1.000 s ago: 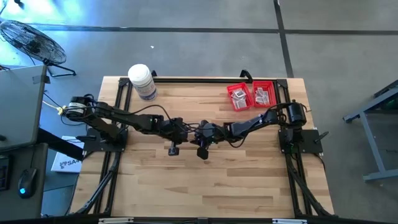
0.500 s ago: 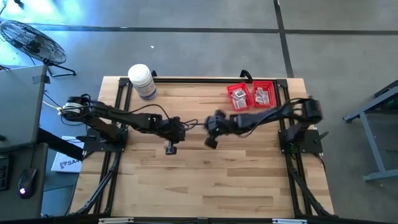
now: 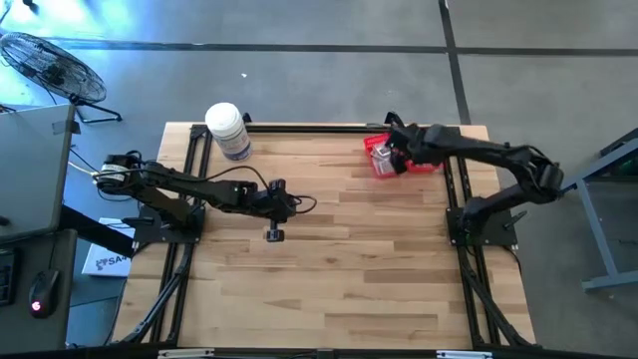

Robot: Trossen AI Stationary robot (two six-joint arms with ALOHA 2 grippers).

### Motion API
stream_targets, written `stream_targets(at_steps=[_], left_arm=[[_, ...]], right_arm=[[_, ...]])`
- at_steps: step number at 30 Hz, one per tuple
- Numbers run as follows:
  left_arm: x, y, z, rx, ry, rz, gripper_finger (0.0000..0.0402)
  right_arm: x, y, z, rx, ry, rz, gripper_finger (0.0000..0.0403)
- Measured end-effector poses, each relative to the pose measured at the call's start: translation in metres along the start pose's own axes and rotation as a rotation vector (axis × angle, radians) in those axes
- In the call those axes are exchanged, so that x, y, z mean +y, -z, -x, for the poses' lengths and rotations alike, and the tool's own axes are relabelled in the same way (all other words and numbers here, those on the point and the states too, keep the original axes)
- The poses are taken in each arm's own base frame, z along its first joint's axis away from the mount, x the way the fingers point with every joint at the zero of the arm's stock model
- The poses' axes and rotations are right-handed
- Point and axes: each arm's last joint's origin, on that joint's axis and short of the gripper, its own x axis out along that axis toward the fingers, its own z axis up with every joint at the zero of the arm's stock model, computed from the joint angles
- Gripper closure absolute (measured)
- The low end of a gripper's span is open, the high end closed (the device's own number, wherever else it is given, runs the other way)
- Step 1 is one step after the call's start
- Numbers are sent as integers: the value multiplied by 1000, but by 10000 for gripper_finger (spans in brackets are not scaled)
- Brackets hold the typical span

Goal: Pick & Place First Aid Supplies
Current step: Put the ointment pack into the right red bin, then return to Home Position

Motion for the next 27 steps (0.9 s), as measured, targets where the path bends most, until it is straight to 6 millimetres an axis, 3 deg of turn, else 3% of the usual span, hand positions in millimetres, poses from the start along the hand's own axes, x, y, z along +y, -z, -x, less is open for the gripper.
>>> stream_targets(at_steps=[8, 17, 22, 27], left_arm=[[0, 0, 0, -6, -1, 1, 401], [-2, -1, 0, -20, 68, 10, 402], [-2, -1, 0, -16, 78, 9, 402], [-2, -1, 0, -13, 78, 17, 402]], right_arm=[[-19, -19, -53, 210, -2, -25, 401], [-29, -20, -110, 454, -45, 55, 396], [-45, -21, -123, 503, -38, -15, 394], [-49, -31, -118, 507, -85, -52, 395]])
